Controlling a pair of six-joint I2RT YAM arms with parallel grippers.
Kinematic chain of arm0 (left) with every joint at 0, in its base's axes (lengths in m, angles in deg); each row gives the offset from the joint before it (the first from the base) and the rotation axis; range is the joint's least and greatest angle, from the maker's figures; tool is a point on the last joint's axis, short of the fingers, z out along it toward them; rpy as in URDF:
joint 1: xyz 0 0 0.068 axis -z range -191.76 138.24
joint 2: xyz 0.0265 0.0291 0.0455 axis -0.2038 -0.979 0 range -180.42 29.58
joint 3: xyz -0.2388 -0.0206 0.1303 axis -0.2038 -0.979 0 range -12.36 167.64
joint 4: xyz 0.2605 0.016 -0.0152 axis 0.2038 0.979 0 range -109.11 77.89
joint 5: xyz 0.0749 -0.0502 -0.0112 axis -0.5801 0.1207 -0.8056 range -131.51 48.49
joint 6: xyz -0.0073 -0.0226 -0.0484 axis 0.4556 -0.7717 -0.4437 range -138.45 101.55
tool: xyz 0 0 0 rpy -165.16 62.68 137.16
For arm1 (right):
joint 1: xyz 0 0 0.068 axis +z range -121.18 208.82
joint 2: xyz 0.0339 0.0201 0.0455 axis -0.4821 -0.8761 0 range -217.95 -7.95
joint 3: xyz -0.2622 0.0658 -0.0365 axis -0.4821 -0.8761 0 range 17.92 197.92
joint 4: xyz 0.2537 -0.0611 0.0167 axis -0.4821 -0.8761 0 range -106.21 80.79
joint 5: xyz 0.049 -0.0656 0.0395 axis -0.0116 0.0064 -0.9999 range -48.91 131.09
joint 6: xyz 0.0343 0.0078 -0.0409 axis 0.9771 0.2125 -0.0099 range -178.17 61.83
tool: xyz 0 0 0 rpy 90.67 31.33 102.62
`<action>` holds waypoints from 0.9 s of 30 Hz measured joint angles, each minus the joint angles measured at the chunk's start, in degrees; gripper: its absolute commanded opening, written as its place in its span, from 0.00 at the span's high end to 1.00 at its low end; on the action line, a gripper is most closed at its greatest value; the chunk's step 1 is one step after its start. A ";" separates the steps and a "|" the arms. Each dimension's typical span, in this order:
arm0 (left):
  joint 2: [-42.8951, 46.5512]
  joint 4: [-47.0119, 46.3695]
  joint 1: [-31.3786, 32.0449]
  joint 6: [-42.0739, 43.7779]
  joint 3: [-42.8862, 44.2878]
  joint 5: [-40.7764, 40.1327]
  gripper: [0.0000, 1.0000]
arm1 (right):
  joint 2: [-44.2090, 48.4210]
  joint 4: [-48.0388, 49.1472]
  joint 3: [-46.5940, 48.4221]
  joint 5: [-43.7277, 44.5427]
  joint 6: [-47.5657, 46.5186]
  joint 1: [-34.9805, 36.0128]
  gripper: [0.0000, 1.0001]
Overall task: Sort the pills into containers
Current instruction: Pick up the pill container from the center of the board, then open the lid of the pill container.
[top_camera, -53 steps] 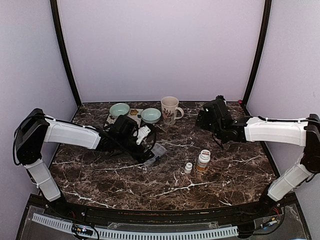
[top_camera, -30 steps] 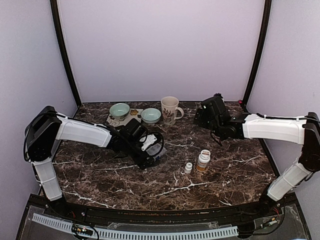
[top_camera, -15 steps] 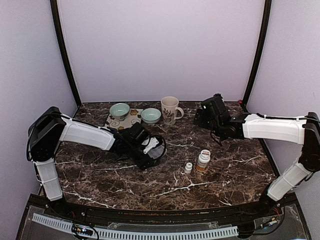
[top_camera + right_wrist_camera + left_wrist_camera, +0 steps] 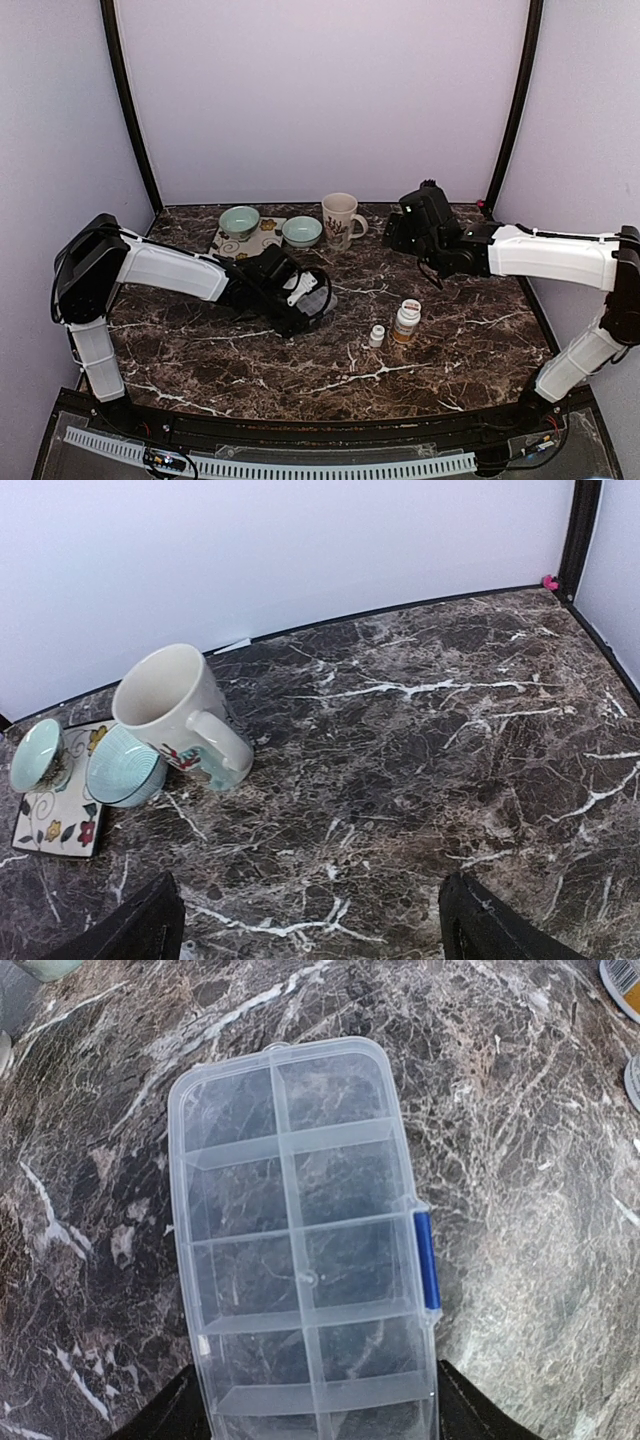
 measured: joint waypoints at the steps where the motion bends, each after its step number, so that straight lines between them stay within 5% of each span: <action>1: 0.24 -0.04 -0.02 -0.48 0.00 0.13 0.76 | 0.24 0.04 0.33 -0.22 -0.52 0.37 0.12; 15: 15.10 -9.77 -7.78 -14.43 -2.73 7.17 0.79 | 8.92 4.50 1.29 -12.00 0.02 3.45 0.18; 27: 19.54 -19.17 -9.05 -17.05 -7.48 16.96 0.78 | 3.26 11.30 0.98 -28.13 5.99 4.39 0.19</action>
